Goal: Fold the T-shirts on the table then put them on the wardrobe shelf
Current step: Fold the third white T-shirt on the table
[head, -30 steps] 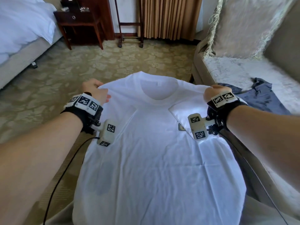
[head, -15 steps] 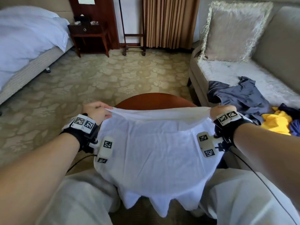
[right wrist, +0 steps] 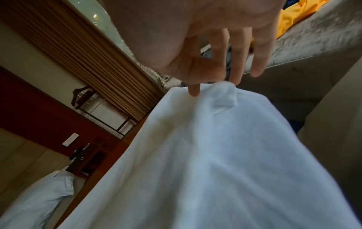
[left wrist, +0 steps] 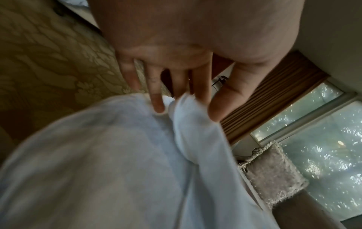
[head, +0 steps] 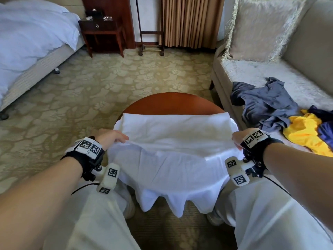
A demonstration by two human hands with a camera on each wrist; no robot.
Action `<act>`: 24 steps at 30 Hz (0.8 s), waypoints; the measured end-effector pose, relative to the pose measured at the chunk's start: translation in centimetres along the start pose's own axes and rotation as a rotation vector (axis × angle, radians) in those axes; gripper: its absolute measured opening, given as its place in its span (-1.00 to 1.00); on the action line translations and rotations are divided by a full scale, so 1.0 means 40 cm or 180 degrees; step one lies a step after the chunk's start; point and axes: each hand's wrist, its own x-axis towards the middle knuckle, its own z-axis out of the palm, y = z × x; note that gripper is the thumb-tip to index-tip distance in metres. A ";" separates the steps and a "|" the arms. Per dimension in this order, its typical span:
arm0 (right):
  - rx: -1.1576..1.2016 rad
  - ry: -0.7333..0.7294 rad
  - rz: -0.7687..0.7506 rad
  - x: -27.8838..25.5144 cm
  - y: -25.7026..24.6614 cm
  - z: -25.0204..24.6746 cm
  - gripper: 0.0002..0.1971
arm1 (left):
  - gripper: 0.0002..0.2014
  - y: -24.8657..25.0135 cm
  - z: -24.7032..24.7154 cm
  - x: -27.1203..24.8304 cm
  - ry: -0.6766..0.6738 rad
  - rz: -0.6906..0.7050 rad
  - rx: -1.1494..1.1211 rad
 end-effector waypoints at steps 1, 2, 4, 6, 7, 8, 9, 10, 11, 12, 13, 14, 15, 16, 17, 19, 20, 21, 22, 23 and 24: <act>0.0055 0.0027 0.0024 0.011 0.004 0.002 -0.70 | -0.91 0.003 0.000 0.003 0.0074 -0.0064 0.0071; 0.0165 0.0130 0.0050 0.046 0.004 0.015 -0.71 | -0.97 0.008 -0.001 0.008 0.0186 -0.0061 0.0186; 0.0414 0.0149 0.0149 0.056 -0.013 0.001 -0.64 | -0.81 0.014 0.002 0.035 0.0241 0.0055 0.0239; 0.0879 0.0140 0.0306 0.039 -0.048 -0.017 -0.50 | -0.74 0.019 0.016 0.062 0.0172 0.0044 -0.0133; 0.1130 0.0116 0.0252 0.024 -0.067 -0.028 -0.53 | -0.79 0.021 0.020 0.082 0.0313 0.0040 -0.0297; 0.1281 0.0126 0.0245 0.007 -0.086 -0.040 -0.48 | -0.85 0.027 0.024 0.098 0.0428 -0.0052 -0.0325; 0.1323 0.0176 0.0286 0.012 -0.098 -0.049 -0.45 | -0.81 0.031 0.024 0.117 0.0529 -0.0120 -0.0289; 0.1418 0.0283 0.0319 0.019 -0.104 -0.052 -0.41 | -0.74 0.037 0.026 0.139 0.0542 -0.0166 -0.0184; 0.1437 0.0344 0.0318 0.029 -0.112 -0.050 -0.38 | -0.68 0.039 0.028 0.160 0.0542 -0.0227 -0.0039; 0.1549 0.0395 0.0322 0.038 -0.125 -0.047 -0.36 | -0.65 0.045 0.031 0.180 0.0559 -0.0290 0.0070; 0.1570 0.0413 0.0362 0.056 -0.137 -0.044 -0.31 | -0.65 0.046 0.034 0.200 0.0600 -0.0315 0.0132; 0.1503 0.0432 0.0396 0.075 -0.146 -0.040 -0.22 | -0.67 0.049 0.040 0.218 0.0641 -0.0305 0.0127; 0.1385 0.0422 0.0425 0.100 -0.157 -0.033 -0.14 | -0.69 0.054 0.048 0.230 0.0684 -0.0303 0.0118; 0.1225 0.0406 0.0465 0.119 -0.163 -0.029 -0.10 | -0.70 0.059 0.057 0.249 0.0694 -0.0323 0.0096; 0.1095 0.0388 0.0485 0.130 -0.176 -0.028 -0.12 | -0.68 0.065 0.065 0.262 0.0692 -0.0356 0.0139; 0.0844 0.0267 0.0483 0.144 -0.194 -0.027 -0.33 | -0.63 0.077 0.069 0.285 0.0730 -0.0332 0.0251; 0.0707 0.0226 0.0442 0.148 -0.199 -0.030 -0.43 | -0.63 0.078 0.068 0.300 0.0720 -0.0298 0.0305; 0.0555 0.0195 0.0376 0.164 -0.199 -0.031 -0.47 | -0.67 0.081 0.067 0.311 0.0705 -0.0267 0.0383; 0.0489 0.0140 0.0295 0.185 -0.195 -0.030 -0.49 | -0.75 0.083 0.062 0.321 0.0683 -0.0243 0.0413; 0.0391 0.0073 0.0164 0.215 -0.189 -0.030 -0.52 | -0.82 0.083 0.059 0.332 0.0664 -0.0233 0.0419; 0.0208 0.0028 0.0017 0.231 -0.181 -0.032 -0.55 | -0.85 0.087 0.056 0.335 0.0689 -0.0253 0.0361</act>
